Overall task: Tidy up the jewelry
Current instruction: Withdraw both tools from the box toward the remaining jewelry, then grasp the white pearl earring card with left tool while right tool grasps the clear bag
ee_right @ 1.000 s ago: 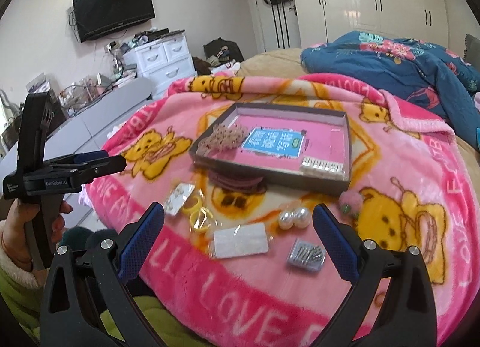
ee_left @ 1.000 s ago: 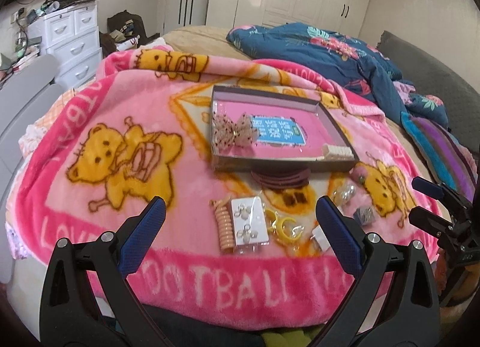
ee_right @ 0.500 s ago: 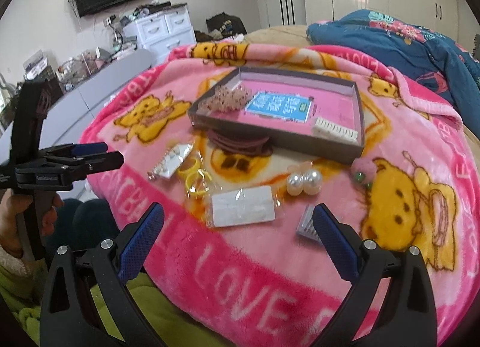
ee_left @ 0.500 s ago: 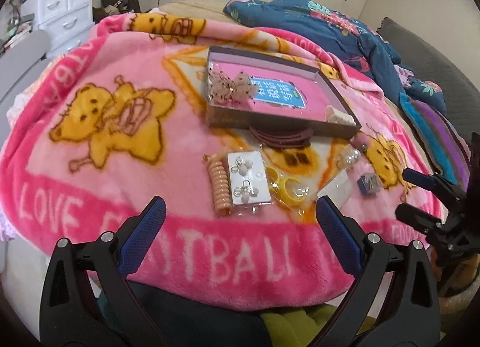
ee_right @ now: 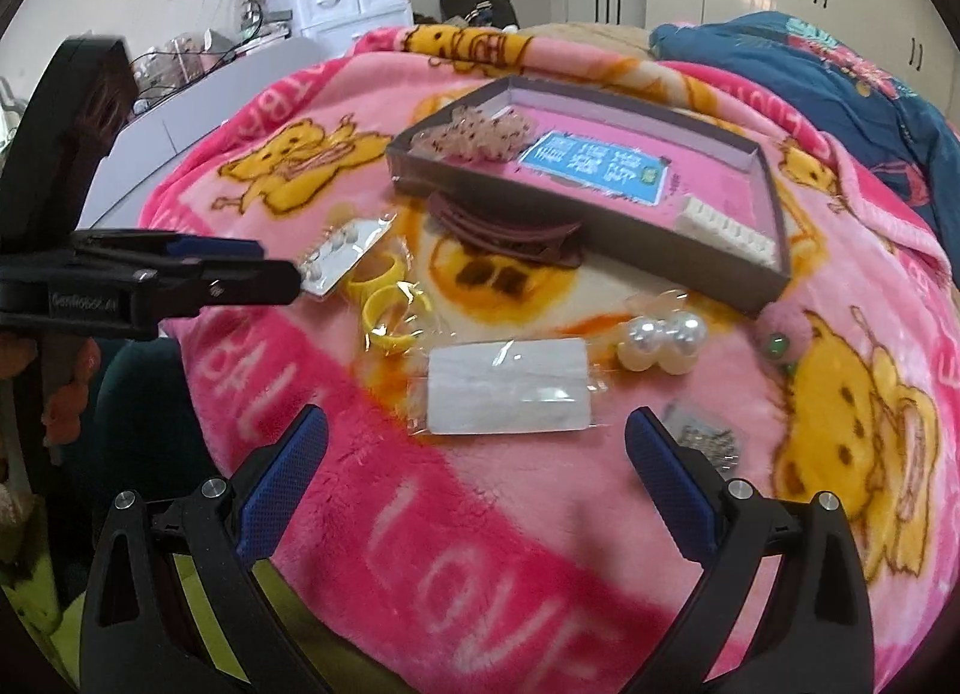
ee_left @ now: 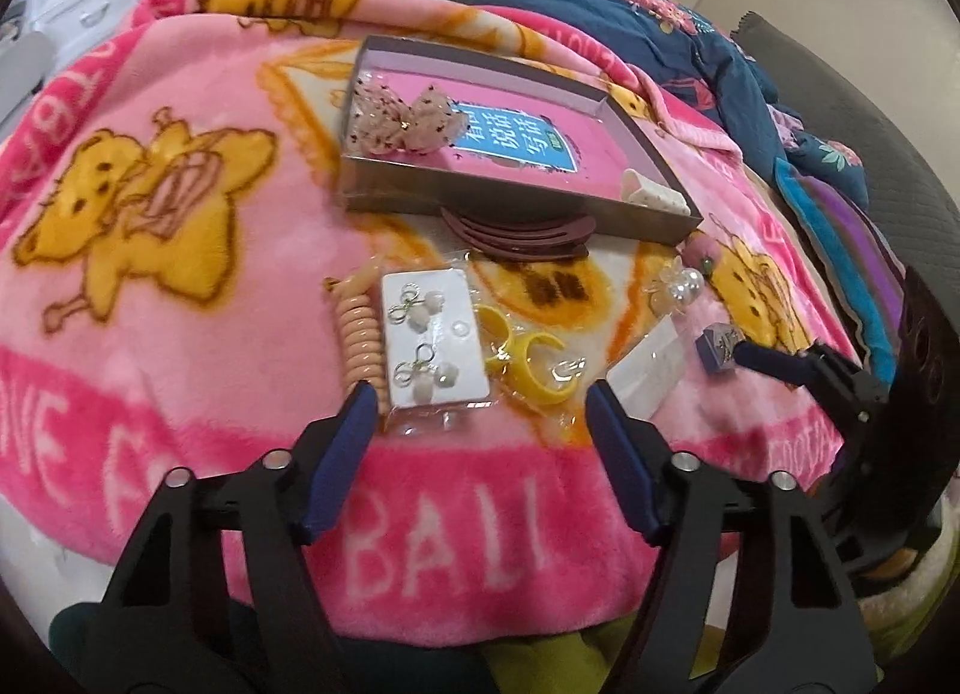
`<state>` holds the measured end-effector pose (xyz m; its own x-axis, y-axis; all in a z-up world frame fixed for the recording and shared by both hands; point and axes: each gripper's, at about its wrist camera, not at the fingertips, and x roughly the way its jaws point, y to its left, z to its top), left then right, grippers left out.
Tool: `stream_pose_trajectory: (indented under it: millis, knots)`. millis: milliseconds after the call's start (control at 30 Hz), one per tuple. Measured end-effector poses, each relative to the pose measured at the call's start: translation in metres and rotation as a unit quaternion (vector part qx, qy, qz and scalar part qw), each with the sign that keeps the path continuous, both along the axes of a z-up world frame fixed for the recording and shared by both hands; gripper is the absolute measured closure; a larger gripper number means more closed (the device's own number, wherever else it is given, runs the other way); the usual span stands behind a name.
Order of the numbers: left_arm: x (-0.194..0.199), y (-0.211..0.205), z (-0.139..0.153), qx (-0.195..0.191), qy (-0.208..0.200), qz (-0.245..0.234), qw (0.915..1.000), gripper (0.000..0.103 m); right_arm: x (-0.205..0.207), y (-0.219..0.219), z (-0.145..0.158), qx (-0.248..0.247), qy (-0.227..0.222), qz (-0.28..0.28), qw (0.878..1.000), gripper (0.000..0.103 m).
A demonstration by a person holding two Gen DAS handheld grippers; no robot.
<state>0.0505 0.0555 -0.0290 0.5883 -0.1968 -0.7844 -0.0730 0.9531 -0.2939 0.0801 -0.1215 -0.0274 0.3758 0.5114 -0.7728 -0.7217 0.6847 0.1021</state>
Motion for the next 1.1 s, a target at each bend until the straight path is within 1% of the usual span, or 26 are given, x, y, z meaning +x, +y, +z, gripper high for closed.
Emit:
stream_pose_trajectory:
  millis: [200,300,500,633,667,700,767,800,867,1000,1067,1100]
  knots:
    - [0.021,0.006,-0.013,-0.012,0.022,0.0,0.9997,0.047,0.005,0.005,-0.008,-0.003,0.006,-0.001,1.0,0.004]
    - [0.03,0.007,-0.019,-0.007,0.032,0.0,0.9995,0.047,0.01,0.007,-0.011,-0.008,0.01,-0.003,1.0,0.004]
    - [0.045,0.007,-0.028,-0.005,0.042,-0.001,0.9991,0.047,0.019,0.013,-0.019,-0.025,0.01,-0.004,1.0,0.004]
    - [0.05,0.01,-0.027,-0.003,0.039,0.0,0.9992,0.047,0.027,0.019,-0.027,-0.037,0.011,-0.005,0.999,0.004]
    - [0.05,0.011,-0.027,-0.006,0.038,0.001,0.9992,0.048,0.028,0.02,-0.028,-0.04,0.011,-0.004,0.999,0.004]
    - [0.05,0.013,-0.027,-0.004,0.037,0.004,0.9993,0.054,0.03,0.022,-0.03,-0.045,0.01,-0.003,0.999,0.004]
    - [0.051,0.014,-0.027,-0.006,0.035,0.006,0.9994,0.057,0.032,0.025,-0.033,-0.051,0.007,-0.001,0.999,0.004]
    - [0.051,0.016,-0.027,-0.008,0.033,0.008,0.9994,0.062,0.034,0.026,-0.034,-0.054,0.006,-0.002,0.999,0.004]
    - [0.051,0.018,-0.028,-0.009,0.033,0.009,0.9994,0.069,0.037,0.028,-0.037,-0.056,0.004,-0.002,0.998,0.004]
    - [0.051,0.018,-0.027,-0.012,0.028,0.009,0.9995,0.071,0.039,0.029,-0.038,-0.053,0.0,-0.002,0.999,0.005]
    - [0.049,0.02,-0.025,-0.02,0.021,0.012,0.9995,0.071,0.038,0.028,-0.038,-0.051,-0.001,0.002,0.999,0.01]
    - [0.047,0.021,-0.023,-0.025,0.017,0.013,0.9995,0.071,0.038,0.027,-0.037,-0.051,-0.003,0.003,0.999,0.011]
